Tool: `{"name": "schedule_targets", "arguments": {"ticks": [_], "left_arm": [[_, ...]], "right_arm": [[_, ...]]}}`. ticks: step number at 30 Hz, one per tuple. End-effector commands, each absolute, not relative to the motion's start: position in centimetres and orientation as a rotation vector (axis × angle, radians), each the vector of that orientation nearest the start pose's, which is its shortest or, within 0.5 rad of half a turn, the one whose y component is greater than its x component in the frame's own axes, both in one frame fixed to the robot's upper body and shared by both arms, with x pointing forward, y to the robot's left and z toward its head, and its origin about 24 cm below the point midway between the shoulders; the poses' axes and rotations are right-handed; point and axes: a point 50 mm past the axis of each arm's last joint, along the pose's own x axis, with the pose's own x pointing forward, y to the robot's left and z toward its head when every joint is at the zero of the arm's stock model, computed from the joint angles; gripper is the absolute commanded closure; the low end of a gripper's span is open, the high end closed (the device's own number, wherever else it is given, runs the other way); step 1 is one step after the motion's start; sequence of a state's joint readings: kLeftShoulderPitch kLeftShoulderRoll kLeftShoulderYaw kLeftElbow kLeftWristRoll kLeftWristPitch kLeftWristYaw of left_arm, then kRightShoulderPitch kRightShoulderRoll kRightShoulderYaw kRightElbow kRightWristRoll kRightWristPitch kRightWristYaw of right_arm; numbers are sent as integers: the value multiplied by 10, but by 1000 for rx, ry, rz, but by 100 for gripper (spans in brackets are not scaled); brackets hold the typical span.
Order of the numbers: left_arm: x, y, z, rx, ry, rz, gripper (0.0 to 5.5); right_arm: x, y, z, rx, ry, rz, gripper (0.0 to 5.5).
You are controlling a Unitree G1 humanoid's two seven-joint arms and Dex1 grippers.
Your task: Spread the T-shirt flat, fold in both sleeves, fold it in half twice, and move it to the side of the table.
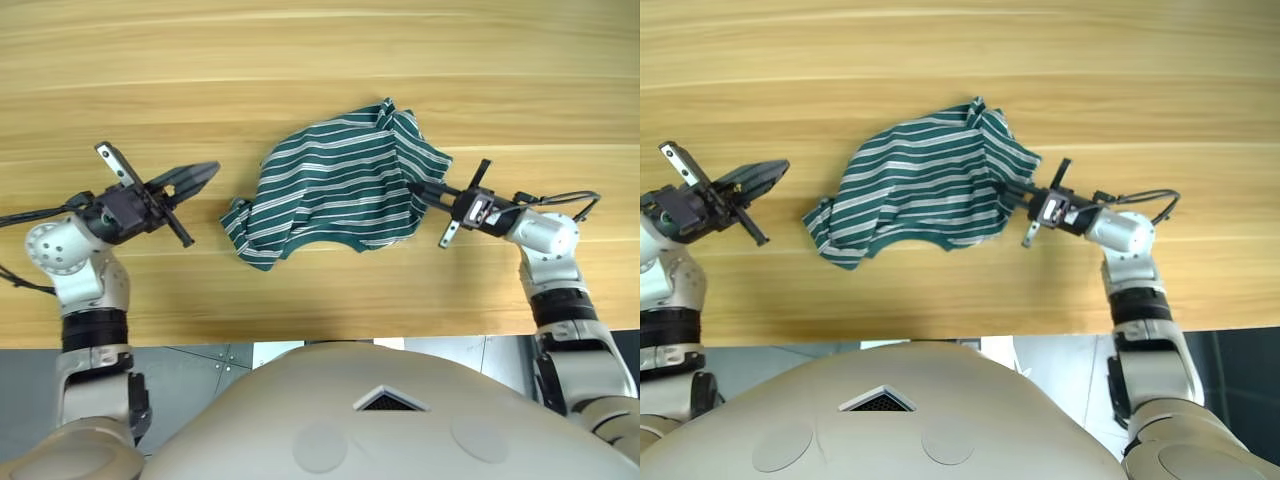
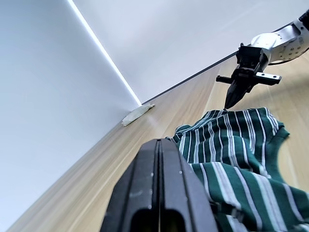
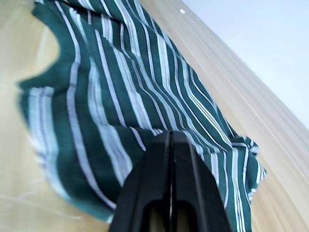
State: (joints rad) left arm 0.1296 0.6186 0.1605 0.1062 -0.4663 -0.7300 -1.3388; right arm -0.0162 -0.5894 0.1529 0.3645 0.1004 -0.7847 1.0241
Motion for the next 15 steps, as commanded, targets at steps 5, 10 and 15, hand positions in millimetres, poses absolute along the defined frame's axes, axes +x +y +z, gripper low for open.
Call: {"name": "schedule_targets", "arguments": {"ticks": [5,10,15], "left_arm": [[192,239,82,941,-157,-1253,550],[206,230,78,1035,-167,-1217,550],[213,232,58,1154,-74,-1224,550]], "right_arm": [[201,-180,30,-754,-69,1376,546],[204,-163,38,-756,-149,1371,546],[211,-154,42,-746,-179,1339,546]]}}
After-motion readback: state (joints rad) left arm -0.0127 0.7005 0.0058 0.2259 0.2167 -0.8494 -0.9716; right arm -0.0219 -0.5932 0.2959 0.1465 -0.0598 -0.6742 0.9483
